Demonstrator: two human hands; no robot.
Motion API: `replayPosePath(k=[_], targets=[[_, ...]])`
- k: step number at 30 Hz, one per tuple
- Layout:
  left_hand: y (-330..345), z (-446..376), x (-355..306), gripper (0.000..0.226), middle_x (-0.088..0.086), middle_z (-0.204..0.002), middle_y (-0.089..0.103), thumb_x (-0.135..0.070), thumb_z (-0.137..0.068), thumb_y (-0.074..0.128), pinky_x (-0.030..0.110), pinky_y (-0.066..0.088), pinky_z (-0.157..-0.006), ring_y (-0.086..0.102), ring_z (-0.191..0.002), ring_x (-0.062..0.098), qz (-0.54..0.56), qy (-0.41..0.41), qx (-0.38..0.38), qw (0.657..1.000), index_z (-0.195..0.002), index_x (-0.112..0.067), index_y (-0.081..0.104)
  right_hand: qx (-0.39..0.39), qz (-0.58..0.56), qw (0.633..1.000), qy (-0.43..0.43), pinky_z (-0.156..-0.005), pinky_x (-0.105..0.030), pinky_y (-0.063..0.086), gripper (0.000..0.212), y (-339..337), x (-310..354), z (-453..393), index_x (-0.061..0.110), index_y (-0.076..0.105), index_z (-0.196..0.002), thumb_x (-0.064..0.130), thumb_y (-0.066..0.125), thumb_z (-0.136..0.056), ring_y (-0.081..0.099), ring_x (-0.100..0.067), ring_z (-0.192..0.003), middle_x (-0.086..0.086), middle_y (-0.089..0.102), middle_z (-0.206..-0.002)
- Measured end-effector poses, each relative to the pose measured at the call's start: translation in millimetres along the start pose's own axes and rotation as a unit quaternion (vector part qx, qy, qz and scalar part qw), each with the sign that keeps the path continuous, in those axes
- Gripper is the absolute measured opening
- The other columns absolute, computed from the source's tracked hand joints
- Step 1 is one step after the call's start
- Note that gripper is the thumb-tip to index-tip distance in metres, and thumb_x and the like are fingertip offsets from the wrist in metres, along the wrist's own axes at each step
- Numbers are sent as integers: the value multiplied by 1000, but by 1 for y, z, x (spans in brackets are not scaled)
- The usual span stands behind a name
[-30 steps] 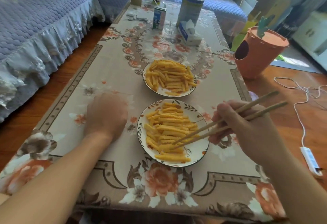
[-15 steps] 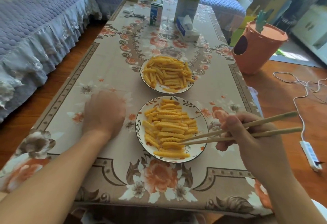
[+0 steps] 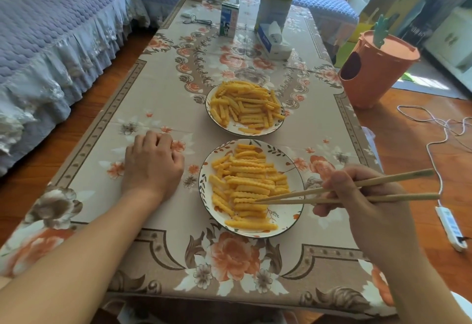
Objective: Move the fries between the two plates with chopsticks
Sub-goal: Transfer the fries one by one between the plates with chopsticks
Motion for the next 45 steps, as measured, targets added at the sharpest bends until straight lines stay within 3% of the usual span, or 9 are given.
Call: replayPosePath(k=[4,8,14,16,21,26,32,40,45], targets=[[0,-1,0,35,12,-111,57,-33,-89,43,47,41,-89,47,-104,32,-2,1,5,1000,-111,-12,62,-22,0,1000,-17,-48,-42,58,29,-11,11,-9,1,66,-77,24,57,-93,67,-32,-48,-14,67,-57],[2,0,0,39,10,-110,57,-36,-87,39,47,42,-88,47,-102,30,-9,4,8,1000,-110,-14,61,-47,-5,999,-16,-54,-35,61,33,-7,16,-39,3,67,-84,30,54,-97,70,-30,-53,-14,69,-64],[3,0,1,35,7,-106,56,-36,-87,39,44,43,-84,47,-98,28,-16,4,8,1000,-107,-16,60,-35,-21,999,-16,-60,-35,64,33,57,-4,-113,-1,69,-94,26,54,-105,74,-29,-61,-8,71,-68],[3,-1,2,33,7,-105,55,-35,-87,40,44,43,-84,47,-97,27,-18,3,5,1000,-106,-16,59,-34,-15,999,-26,-59,-36,64,32,81,-9,-132,-2,69,-94,25,56,-105,74,-28,-61,-16,73,-74],[4,-1,2,33,4,-105,56,-36,-85,39,41,42,-86,46,-97,25,-17,2,-3,1000,-104,-18,59,-71,-18,997,-23,-62,-41,64,28,111,-15,-157,12,71,-84,31,61,-102,75,-28,-61,-18,73,-72],[3,-2,3,33,5,-105,57,-36,-84,39,43,43,-87,48,-98,26,-10,0,-8,1000,-102,-18,60,-51,50,996,-60,-61,-51,63,31,128,-12,-165,17,70,-78,33,60,-102,74,-20,-57,-10,71,-65],[5,-2,3,32,5,-107,57,-36,-85,41,43,43,-88,48,-99,26,-15,4,-7,1000,-103,-18,59,-4,128,983,-128,-61,-51,60,38,137,-9,-157,12,69,-78,38,57,-103,72,-15,-58,-2,69,-61],[6,-2,5,27,5,-109,58,-33,-88,49,42,43,-89,48,-101,25,-18,-2,0,1000,-107,-18,60,-73,-23,997,-12,-61,-48,64,34,89,-6,-152,3,70,-88,30,57,-105,73,-31,-58,-17,72,-70],[3,-3,5,26,7,-112,57,-33,-89,48,45,43,-92,47,-105,27,-8,0,-2,1000,-108,-18,59,-19,-93,994,54,-60,-41,64,42,40,4,-128,-1,66,-85,31,50,-107,73,-32,-59,-14,71,-62]])
Point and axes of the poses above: each hand's wrist, its own z-axis away from the middle knuckle, its own y-axis out of the palm, x = y × z, the point moved 9 cm from there along -z, towards the middle knuckle
